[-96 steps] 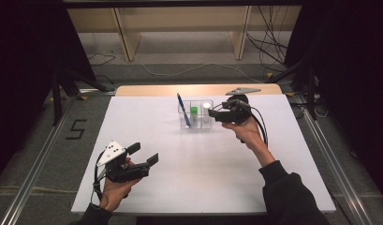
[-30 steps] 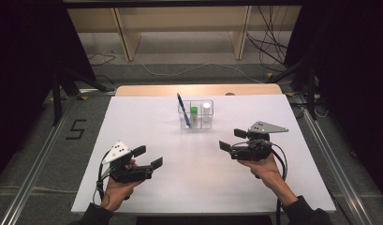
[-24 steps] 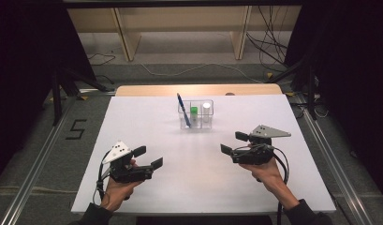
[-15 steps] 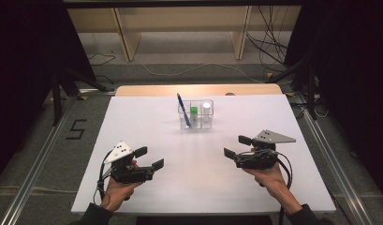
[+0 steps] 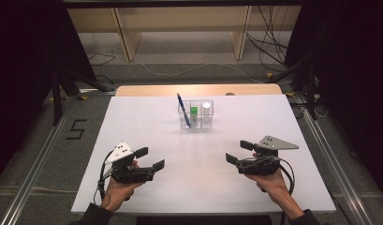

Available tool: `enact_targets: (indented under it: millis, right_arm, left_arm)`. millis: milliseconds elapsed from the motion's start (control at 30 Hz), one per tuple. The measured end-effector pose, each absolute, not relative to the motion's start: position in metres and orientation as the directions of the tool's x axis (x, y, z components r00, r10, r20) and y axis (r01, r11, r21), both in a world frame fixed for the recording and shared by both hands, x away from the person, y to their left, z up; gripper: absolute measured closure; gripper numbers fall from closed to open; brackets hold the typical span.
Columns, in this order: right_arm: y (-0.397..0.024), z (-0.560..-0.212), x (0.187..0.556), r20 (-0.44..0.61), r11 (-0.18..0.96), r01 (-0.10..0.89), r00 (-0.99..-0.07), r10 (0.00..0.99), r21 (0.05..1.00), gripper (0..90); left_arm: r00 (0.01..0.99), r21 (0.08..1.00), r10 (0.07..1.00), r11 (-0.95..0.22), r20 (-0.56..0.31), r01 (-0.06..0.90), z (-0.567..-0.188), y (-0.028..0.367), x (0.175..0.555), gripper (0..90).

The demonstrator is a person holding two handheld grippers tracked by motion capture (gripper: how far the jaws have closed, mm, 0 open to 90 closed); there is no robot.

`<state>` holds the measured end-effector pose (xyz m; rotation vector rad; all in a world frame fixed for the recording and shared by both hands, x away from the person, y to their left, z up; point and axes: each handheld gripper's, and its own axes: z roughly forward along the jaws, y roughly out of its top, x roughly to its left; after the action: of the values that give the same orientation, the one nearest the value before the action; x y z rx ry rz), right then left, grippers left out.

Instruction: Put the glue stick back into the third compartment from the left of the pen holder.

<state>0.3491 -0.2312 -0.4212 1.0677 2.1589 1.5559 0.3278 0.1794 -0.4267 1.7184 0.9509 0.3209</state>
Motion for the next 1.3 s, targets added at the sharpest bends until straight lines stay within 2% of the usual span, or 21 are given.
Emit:
enact_targets:
  millis: [1300]
  right_arm:
    - [-0.253,-0.438,0.321,0.186,0.127,0.399,-0.657,0.730,0.908,19.3]
  left_arm:
    - [0.659,0.897,0.720,-0.118,-0.218,0.426,-0.428,0.177,0.327,15.1]
